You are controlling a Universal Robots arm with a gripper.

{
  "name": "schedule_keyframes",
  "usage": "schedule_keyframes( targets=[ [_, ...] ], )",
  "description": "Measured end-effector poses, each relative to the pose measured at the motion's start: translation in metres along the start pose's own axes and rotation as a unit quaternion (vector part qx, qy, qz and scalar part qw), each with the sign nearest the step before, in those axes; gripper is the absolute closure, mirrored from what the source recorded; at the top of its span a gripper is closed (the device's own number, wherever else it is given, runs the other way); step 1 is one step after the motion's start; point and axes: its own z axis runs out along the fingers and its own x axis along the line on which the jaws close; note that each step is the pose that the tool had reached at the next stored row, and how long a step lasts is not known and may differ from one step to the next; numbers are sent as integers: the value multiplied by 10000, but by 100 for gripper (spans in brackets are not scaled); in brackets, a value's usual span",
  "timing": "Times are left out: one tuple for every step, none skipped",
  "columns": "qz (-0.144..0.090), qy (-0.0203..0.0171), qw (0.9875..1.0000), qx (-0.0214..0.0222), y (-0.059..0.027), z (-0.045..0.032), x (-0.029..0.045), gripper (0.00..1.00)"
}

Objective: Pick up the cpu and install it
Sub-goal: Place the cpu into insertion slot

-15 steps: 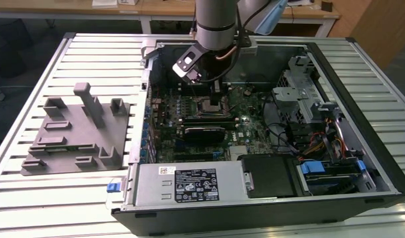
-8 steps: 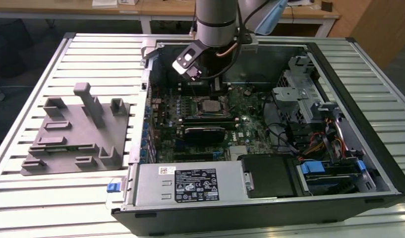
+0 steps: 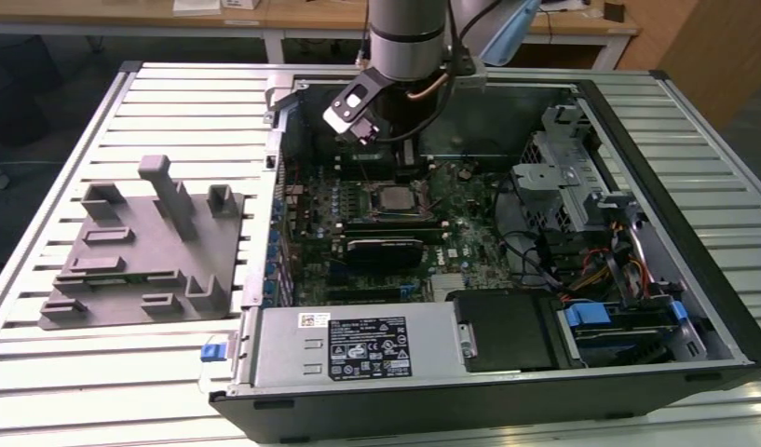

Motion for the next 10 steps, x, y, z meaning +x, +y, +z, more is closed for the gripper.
schedule_keyframes(
  targets=[
    [0,0,10000,0,1,-11,0,88],
    [0,0,10000,1,2,-23,0,88],
    [0,0,10000,1,3,-36,0,88],
    [0,0,10000,2,3,-48,0,88],
    [0,0,10000,2,4,-61,-1,88],
    [0,0,10000,2,5,-75,-1,88],
    [0,0,10000,2,6,-89,-1,88],
    [0,0,10000,2,7,-102,-1,88],
    [0,0,10000,2,8,-115,-1,88],
    [0,0,10000,3,9,-127,-1,88]
  ],
)
